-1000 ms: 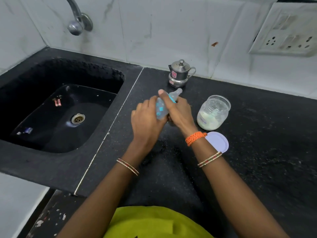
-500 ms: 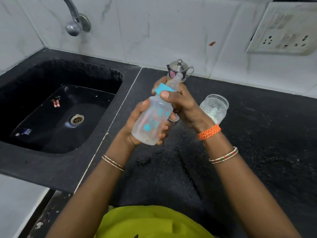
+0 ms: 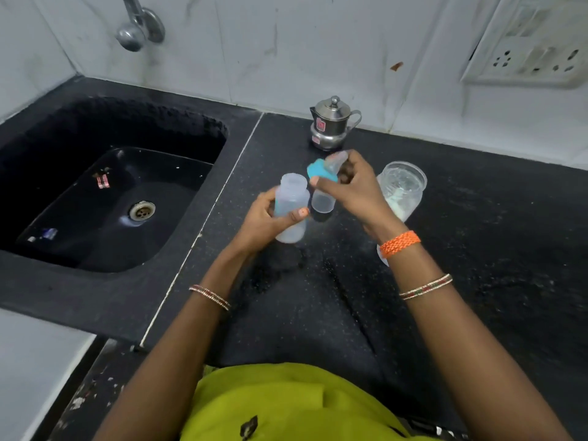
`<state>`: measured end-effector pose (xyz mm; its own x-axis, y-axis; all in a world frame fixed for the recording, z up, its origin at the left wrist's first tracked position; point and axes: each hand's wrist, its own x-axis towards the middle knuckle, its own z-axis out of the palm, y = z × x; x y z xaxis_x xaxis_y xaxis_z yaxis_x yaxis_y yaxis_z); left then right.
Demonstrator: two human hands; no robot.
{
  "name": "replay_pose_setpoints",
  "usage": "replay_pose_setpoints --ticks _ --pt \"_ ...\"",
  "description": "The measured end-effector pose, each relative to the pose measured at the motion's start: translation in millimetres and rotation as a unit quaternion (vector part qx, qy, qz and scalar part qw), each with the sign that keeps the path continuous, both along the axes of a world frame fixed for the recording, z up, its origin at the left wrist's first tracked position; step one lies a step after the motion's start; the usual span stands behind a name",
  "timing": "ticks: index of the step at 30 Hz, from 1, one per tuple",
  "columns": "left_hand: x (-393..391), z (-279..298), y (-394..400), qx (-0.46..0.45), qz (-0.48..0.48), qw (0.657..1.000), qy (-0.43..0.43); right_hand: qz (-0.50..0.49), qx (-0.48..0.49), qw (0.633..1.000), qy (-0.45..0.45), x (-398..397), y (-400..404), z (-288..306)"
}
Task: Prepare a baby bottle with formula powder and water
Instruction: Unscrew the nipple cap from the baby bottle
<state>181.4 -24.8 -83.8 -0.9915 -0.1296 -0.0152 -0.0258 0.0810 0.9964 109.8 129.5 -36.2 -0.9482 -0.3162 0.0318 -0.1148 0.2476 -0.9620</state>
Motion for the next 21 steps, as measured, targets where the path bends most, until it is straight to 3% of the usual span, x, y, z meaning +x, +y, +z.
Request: replay_pose_setpoints --ticks 2,5,9,16,18,21 --pt "-6 -13 1 -0.068 0.059 0.996 0.017 -0.038 0.146 0.988 0.046 7 6 -24" --pt "-9 -30 7 -0.088 0.09 0.992 0.022 -0.049 0.297 0.948 0.102 17 10 -48" --pt "-9 -38 14 -0.11 0.073 0.991 0.027 -0.02 0.414 0.902 0.119 24 13 -59" --pt "-8 -36 11 -0.145 0.037 0.989 0.007 0.028 0.439 0.895 0.077 27 17 -60" --pt "-4 -31 16 -0.179 0.043 0.983 -0.005 -0.005 0.393 0.915 0.086 30 19 -49" --pt "1 -12 29 -0.213 0.096 0.97 0.07 -0.082 0.279 0.946 0.143 30 33 -20"
